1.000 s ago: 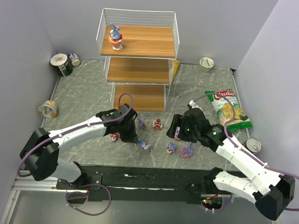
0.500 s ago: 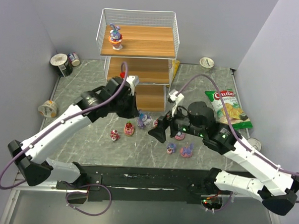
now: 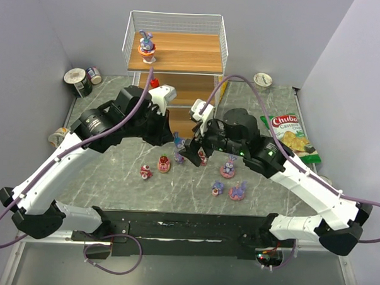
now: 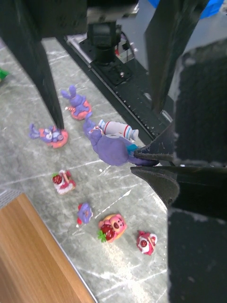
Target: Place and organize the plastic toys onto the shelf
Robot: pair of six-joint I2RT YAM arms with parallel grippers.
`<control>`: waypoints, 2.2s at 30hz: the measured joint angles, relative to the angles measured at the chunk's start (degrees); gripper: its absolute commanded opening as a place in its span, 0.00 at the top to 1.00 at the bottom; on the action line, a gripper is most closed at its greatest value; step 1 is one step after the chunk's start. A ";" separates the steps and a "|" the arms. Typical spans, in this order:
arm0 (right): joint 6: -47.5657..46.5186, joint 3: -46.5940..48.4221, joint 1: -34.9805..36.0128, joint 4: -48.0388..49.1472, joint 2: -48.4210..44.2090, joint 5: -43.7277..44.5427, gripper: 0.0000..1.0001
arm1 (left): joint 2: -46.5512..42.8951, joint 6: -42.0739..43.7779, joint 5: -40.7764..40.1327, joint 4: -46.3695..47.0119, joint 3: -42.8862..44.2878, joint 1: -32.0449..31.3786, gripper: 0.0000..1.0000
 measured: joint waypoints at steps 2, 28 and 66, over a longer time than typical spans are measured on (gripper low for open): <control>-1.27 0.68 0.00 -0.44 0.96 -0.57 0.09 | -0.33 0.35 1.05 -0.26 0.00 0.00 0.99; -1.88 5.09 0.44 -1.33 8.74 -3.50 1.00 | -0.66 1.66 2.25 -1.49 0.98 0.20 0.71; 7.04 44.76 -6.99 12.37 29.33 16.63 1.00 | -34.47 -14.97 -44.65 13.68 -27.50 -0.11 0.04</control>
